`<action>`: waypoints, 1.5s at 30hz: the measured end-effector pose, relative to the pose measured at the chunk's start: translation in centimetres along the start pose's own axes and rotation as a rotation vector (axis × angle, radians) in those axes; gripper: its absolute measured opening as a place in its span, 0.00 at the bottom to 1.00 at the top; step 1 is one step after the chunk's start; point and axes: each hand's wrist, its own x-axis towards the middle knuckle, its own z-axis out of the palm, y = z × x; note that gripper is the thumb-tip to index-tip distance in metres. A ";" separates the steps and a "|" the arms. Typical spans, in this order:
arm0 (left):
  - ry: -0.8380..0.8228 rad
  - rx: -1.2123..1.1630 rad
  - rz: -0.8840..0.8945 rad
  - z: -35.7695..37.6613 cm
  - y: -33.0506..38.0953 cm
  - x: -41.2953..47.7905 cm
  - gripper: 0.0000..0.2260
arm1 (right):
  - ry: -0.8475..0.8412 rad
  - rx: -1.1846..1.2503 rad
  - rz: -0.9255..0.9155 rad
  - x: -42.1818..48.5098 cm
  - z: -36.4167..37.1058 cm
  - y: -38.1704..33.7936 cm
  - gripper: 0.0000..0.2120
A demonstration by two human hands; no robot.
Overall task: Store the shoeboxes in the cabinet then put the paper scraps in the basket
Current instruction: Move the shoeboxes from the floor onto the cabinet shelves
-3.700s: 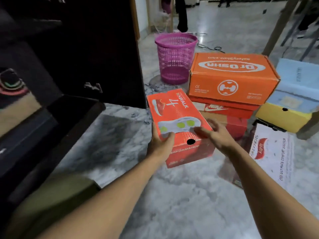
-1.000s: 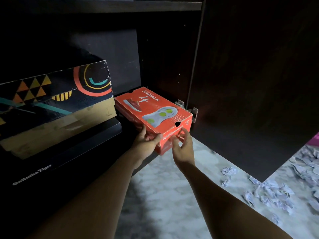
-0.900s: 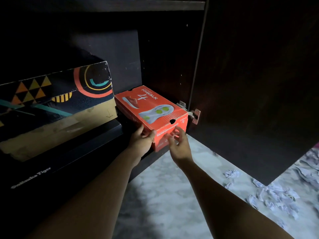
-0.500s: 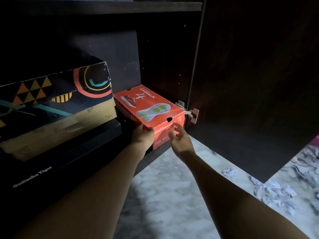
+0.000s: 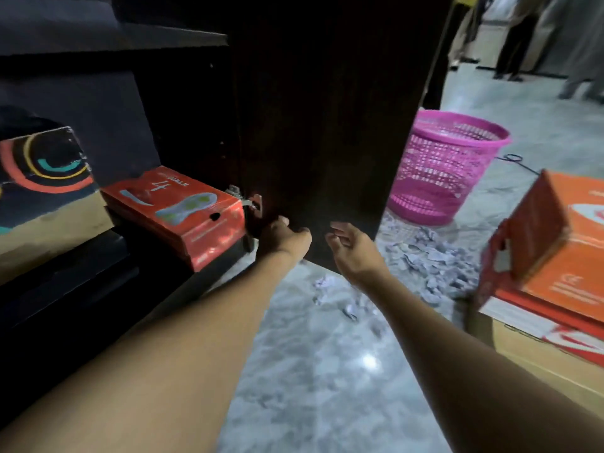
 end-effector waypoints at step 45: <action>-1.156 0.272 0.255 30.0 -3.6 -37.8 0.34 | 0.919 0.264 0.962 -49.2 -24.6 22.9 0.25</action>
